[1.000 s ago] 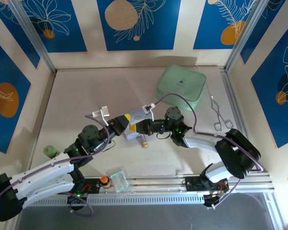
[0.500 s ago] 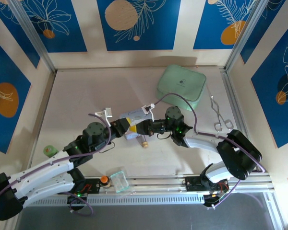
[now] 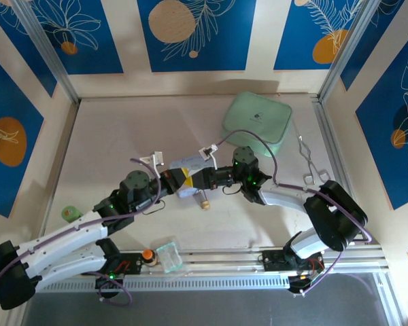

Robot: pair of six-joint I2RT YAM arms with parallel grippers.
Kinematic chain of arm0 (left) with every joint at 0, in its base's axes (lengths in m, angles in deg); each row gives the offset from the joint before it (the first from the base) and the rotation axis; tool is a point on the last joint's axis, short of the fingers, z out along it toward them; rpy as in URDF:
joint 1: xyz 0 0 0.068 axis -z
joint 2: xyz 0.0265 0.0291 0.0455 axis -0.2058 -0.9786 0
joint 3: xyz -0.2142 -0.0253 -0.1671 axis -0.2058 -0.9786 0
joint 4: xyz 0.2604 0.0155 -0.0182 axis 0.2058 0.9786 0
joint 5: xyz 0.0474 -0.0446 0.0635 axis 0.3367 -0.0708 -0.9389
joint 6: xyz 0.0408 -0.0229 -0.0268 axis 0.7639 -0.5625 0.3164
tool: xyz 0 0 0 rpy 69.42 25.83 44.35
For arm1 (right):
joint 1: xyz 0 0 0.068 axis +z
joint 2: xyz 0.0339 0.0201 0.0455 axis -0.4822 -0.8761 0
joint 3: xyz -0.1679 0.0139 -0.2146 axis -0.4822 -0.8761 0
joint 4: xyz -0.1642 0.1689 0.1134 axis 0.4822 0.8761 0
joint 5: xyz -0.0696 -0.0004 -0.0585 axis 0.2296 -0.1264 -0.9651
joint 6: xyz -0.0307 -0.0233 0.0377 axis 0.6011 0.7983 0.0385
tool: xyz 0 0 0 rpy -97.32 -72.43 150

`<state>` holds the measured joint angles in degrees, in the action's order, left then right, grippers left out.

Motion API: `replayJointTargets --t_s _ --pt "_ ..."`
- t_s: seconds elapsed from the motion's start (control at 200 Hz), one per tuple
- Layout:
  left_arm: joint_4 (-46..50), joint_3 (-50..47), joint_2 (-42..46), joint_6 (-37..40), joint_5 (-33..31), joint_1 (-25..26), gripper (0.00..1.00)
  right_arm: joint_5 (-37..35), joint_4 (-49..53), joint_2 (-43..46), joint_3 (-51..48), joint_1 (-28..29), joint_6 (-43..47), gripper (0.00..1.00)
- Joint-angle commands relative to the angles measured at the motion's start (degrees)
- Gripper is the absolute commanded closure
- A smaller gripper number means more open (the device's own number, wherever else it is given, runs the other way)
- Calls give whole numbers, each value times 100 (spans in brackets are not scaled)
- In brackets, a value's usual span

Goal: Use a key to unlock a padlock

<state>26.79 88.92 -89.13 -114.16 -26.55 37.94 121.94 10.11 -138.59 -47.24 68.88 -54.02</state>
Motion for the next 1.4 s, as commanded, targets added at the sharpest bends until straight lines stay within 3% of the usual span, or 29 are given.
replayJointTargets --t_s 0.0,0.155,0.4,0.915,1.086,1.161,1.196,1.236,1.266,1.296,1.396 --pt "10 35 79 -95 -130 -8 100 -232 12 207 147 11 83 41" --pt "-656 -183 30 -629 -874 -10 100 -944 -901 303 -274 20 -668 37" --pt "-1828 -372 -232 -968 -1182 -8 100 -1663 -1758 100 -377 264 -1458 59" --pt "-1678 -374 -239 -1072 -1062 -8 100 -1874 -1920 27 -408 301 -1402 93" --pt "-1741 -534 -210 -1091 -1161 -9 100 -1917 -1839 122 -502 292 -1350 94" --pt "-1514 -543 -88 -953 -1328 -8 71 -1946 -1561 230 -548 251 -1273 95" --pt "-1386 -533 -10 -850 -1412 -13 51 -1975 -1357 301 -580 232 -1216 95" --pt "-1200 -500 96 -737 -1518 -16 21 -2036 -1133 404 -630 207 -1149 95" --pt "-974 -450 174 -660 -1596 -16 7 -2092 -954 477 -673 183 -1113 95" --pt "-735 -387 252 -575 -1659 -16 1 -2130 -787 555 -723 163 -1063 95" --pt "-7 -215 407 -411 -1758 -16 0 -2264 -377 760 -871 96 -921 95"
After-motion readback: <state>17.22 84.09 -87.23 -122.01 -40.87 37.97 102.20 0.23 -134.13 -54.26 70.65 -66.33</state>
